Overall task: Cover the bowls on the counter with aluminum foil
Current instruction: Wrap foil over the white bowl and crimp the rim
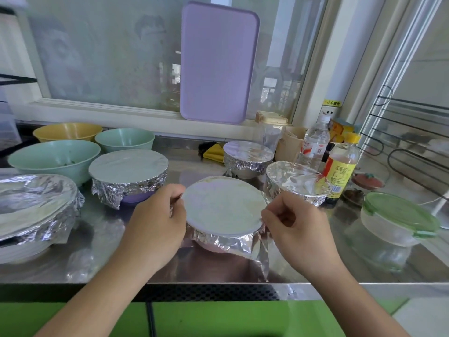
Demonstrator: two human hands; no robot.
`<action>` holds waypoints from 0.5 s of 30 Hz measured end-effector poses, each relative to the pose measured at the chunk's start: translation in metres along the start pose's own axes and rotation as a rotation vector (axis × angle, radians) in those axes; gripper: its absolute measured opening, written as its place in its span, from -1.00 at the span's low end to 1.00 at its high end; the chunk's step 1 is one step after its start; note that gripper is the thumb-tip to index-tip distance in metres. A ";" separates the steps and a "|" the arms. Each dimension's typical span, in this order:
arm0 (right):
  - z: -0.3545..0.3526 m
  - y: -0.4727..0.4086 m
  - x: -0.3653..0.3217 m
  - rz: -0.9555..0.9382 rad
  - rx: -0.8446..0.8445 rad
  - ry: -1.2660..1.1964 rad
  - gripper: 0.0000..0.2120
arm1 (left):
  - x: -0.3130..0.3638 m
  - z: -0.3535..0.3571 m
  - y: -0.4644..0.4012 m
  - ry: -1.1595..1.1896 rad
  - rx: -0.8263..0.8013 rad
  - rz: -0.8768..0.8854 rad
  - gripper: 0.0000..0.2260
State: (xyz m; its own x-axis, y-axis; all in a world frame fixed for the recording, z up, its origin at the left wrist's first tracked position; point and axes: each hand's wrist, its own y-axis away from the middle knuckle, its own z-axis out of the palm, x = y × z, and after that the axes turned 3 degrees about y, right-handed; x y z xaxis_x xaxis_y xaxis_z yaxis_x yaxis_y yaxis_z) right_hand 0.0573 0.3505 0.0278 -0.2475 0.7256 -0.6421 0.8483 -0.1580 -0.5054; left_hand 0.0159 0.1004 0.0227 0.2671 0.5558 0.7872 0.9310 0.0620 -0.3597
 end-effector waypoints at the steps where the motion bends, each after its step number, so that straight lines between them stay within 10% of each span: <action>1: -0.002 0.004 -0.001 -0.024 -0.010 -0.021 -0.78 | -0.001 0.000 -0.004 0.013 -0.022 0.001 -0.82; 15: 0.002 0.022 -0.003 -0.440 -0.034 -0.013 -0.83 | 0.024 0.020 0.051 -0.154 0.000 0.734 -0.94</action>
State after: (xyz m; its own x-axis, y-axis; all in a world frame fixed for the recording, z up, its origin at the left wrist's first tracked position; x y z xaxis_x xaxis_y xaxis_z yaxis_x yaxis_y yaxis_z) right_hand 0.0757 0.3433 0.0174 -0.5945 0.7101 -0.3772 0.6755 0.1867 -0.7133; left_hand 0.0652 0.1339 0.0129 0.7815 0.5643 0.2662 0.5275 -0.3696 -0.7649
